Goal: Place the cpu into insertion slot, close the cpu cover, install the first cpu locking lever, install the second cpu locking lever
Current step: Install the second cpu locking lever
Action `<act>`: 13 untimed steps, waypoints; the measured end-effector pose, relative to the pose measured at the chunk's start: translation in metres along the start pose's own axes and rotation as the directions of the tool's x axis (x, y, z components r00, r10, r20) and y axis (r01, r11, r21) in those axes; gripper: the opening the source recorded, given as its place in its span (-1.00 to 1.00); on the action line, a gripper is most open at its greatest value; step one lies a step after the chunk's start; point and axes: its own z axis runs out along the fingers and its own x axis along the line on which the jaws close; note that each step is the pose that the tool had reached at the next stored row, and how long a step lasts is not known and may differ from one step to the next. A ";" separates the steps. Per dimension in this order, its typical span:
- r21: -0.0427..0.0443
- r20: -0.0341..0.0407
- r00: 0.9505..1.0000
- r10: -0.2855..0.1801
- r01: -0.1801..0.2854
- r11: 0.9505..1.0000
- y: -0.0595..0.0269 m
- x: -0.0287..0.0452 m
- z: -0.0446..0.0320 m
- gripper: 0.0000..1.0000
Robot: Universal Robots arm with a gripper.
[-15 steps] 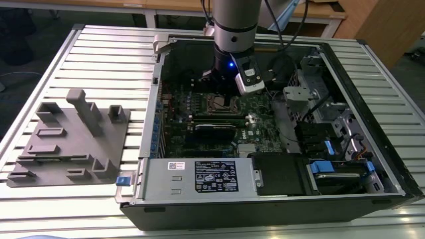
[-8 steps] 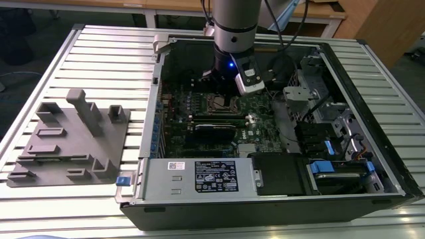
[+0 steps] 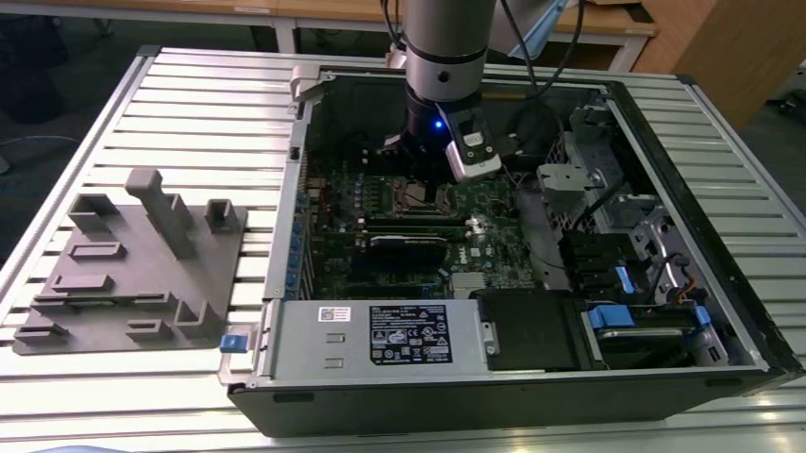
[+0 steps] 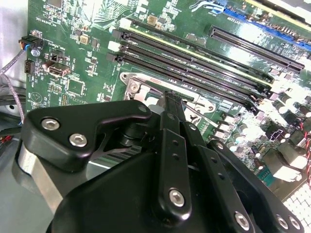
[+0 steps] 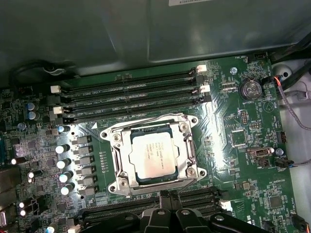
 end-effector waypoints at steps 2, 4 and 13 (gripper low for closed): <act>0.000 0.000 1.000 0.000 0.000 1.000 0.0000 0.0000 0.0001 -0.79; -0.001 0.000 1.000 0.000 0.000 1.000 0.0000 0.0001 0.0009 -0.79; 0.000 0.000 1.000 0.000 0.000 1.000 -0.0001 0.0004 0.0033 -0.79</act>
